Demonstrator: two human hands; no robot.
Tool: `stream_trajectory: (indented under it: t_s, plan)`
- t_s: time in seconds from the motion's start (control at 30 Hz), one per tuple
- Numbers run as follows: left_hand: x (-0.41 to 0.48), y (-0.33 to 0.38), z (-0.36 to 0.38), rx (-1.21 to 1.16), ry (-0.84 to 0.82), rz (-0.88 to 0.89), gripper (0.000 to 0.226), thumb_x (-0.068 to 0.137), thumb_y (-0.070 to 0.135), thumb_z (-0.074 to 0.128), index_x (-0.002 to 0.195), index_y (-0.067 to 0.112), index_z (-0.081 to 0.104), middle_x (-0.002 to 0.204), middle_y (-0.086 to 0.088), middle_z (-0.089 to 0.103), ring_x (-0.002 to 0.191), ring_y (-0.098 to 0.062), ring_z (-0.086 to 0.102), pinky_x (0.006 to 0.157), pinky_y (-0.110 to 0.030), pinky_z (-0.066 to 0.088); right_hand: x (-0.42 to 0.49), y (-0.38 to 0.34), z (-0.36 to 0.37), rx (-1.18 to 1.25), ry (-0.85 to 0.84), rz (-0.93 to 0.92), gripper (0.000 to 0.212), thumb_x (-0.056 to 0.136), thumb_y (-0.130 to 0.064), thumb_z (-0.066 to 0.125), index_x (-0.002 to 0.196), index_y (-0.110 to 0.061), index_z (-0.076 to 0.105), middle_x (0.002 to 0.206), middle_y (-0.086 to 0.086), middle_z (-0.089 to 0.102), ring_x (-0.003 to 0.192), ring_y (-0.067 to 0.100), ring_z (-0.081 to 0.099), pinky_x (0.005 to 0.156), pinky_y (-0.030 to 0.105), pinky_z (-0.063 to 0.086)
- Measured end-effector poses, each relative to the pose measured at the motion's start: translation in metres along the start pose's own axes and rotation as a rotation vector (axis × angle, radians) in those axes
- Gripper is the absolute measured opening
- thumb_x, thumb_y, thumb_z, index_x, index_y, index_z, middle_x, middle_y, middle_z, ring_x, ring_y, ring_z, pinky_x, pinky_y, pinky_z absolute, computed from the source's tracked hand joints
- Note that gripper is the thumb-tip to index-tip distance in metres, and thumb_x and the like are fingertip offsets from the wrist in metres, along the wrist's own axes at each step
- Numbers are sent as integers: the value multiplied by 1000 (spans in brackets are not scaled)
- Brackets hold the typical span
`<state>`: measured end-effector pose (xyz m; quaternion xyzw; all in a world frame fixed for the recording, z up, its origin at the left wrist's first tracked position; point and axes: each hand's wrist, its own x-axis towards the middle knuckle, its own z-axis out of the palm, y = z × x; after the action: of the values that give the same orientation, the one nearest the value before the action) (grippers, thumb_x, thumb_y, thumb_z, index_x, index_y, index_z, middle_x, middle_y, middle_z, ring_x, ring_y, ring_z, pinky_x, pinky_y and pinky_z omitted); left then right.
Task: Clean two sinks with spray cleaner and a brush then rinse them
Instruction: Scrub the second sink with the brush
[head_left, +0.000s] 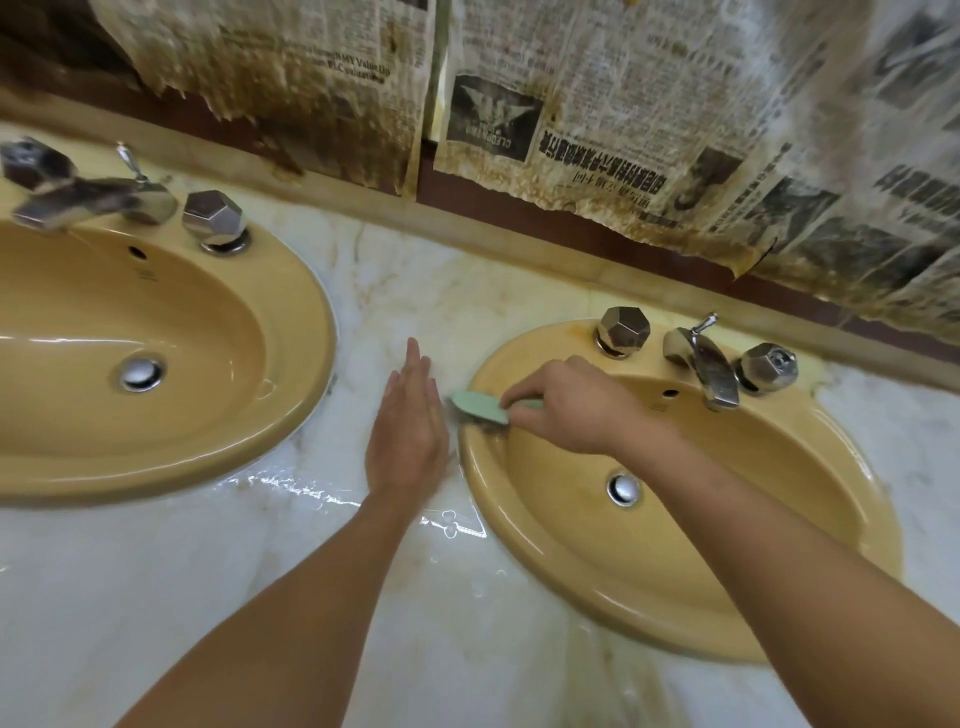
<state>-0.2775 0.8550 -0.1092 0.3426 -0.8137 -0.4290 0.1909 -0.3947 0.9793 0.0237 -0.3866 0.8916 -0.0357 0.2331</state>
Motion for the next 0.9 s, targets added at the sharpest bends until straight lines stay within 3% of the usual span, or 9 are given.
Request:
stream_trajectory:
  t_s: [0.13,0.23,0.3,0.43,0.53,0.67,0.8,0.9]
  plan:
    - [-2,0,-5,-91,79,-38,50,109,38,25,159,38,19,145,17,55,136,-7,47,100,-20,35,12,-27,0,-232,123,51,33,90,-36,48,115,-29,70,106,7,65,81,29,51,64,32,37]
    - [-3,-2,-7,-122,92,-43,49,110,37,28,159,36,22,141,15,60,134,-7,49,98,-19,34,-1,-42,6,-274,-39,-38,34,84,-43,56,110,-30,72,101,2,65,83,26,57,58,29,37]
    - [-3,-1,-8,-129,91,-45,49,110,36,29,159,33,23,140,15,61,134,-8,50,100,-20,35,-13,-37,4,-240,-77,-39,32,81,-45,57,105,-34,75,96,-1,64,86,25,60,59,28,39]
    - [-5,-1,-9,-132,76,-13,53,107,39,29,159,32,23,138,16,62,136,-6,49,108,-28,38,-17,-10,14,-86,137,42,33,85,-45,50,110,-44,72,88,0,66,82,25,56,66,34,50]
    - [-5,-4,-8,-115,53,5,54,106,40,28,159,31,22,139,15,61,138,-4,45,109,-27,36,-27,8,19,116,34,25,27,76,-48,53,95,-50,72,86,-12,72,82,14,62,74,36,56]
    - [-4,-6,-5,-64,46,15,54,106,41,27,159,32,23,139,16,61,138,-4,45,103,-20,33,-33,17,23,178,188,160,25,85,-36,57,100,-43,76,70,-3,66,70,18,58,67,35,54]
    - [-3,-7,-3,-49,42,17,51,108,38,30,159,33,23,140,16,60,138,-3,45,101,-17,31,-37,11,22,174,77,151,22,83,-36,58,95,-35,76,75,9,66,79,28,59,67,40,56]
    - [-3,-6,-3,-31,39,12,51,109,37,31,159,33,23,140,15,60,138,-3,45,100,-16,31,-29,8,21,165,171,183,24,83,-35,55,92,-34,78,73,7,66,75,30,58,67,40,56]
